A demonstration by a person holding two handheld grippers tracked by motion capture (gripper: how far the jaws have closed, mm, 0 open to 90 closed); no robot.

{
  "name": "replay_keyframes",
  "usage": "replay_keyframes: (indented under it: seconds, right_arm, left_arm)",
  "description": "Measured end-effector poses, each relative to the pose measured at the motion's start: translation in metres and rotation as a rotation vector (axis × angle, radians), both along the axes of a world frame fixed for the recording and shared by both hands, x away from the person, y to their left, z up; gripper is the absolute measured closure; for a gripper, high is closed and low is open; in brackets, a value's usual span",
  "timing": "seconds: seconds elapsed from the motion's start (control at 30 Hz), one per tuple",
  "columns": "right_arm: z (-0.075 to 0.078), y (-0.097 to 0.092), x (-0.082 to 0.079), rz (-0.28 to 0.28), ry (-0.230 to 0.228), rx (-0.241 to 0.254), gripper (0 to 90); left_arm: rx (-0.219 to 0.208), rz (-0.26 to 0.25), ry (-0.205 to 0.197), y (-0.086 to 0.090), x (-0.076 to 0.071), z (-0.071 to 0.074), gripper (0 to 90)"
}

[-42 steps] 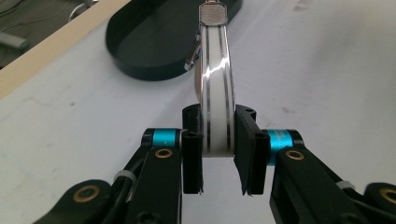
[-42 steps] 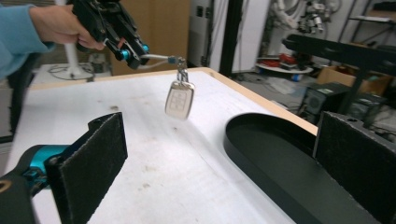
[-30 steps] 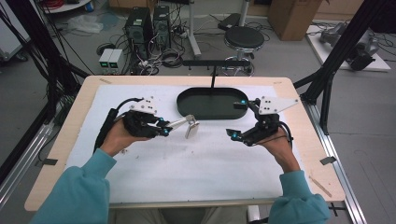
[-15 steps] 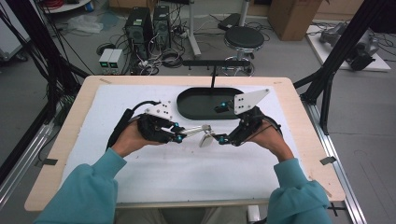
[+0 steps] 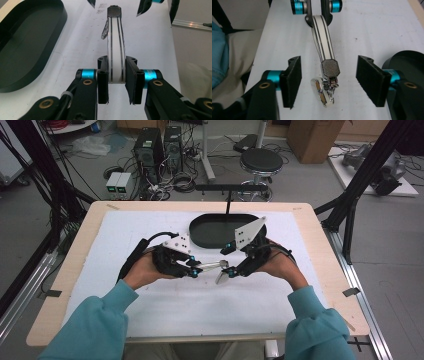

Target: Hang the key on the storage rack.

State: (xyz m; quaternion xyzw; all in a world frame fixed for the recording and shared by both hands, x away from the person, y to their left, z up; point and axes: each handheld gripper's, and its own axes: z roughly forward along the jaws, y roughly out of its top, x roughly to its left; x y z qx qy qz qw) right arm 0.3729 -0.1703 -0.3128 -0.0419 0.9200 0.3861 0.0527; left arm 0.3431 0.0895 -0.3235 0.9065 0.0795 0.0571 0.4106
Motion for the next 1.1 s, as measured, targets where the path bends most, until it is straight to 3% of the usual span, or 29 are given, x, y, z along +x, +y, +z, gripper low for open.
replay_keyframes:
  seconds: [0.27,0.43,0.57,0.73,0.93,1.03,1.1]
  right_arm:
    - [-0.003,0.007,0.001,0.021,0.01,-0.055,54.0]
    - [-0.006,0.009,0.002,0.02,0.04,-0.09,62.1]
    - [-0.007,0.012,0.003,0.038,0.028,-0.113,72.9]
    - [-0.009,0.014,0.003,0.045,0.045,-0.129,74.3]
    - [-0.007,0.011,0.004,0.026,0.071,-0.098,74.6]
    - [-0.006,0.009,0.005,0.006,0.091,-0.077,74.7]
    - [-0.005,0.008,0.006,0.0,0.091,-0.074,74.7]
  left_arm:
    - [0.009,0.0,0.004,-0.002,-0.001,-0.003,73.9]
    - [0.015,-0.004,0.005,-0.002,0.0,-0.003,73.9]
    - [0.008,-0.001,0.005,-0.002,0.0,-0.004,73.9]
    - [-0.016,0.001,0.019,-0.001,0.001,-0.005,73.7]
    - [-0.065,-0.006,0.007,0.005,0.004,-0.006,73.2]
    - [-0.106,-0.009,-0.045,0.008,0.006,-0.005,70.1]
    - [-0.156,-0.001,-0.106,0.013,0.007,-0.006,56.4]
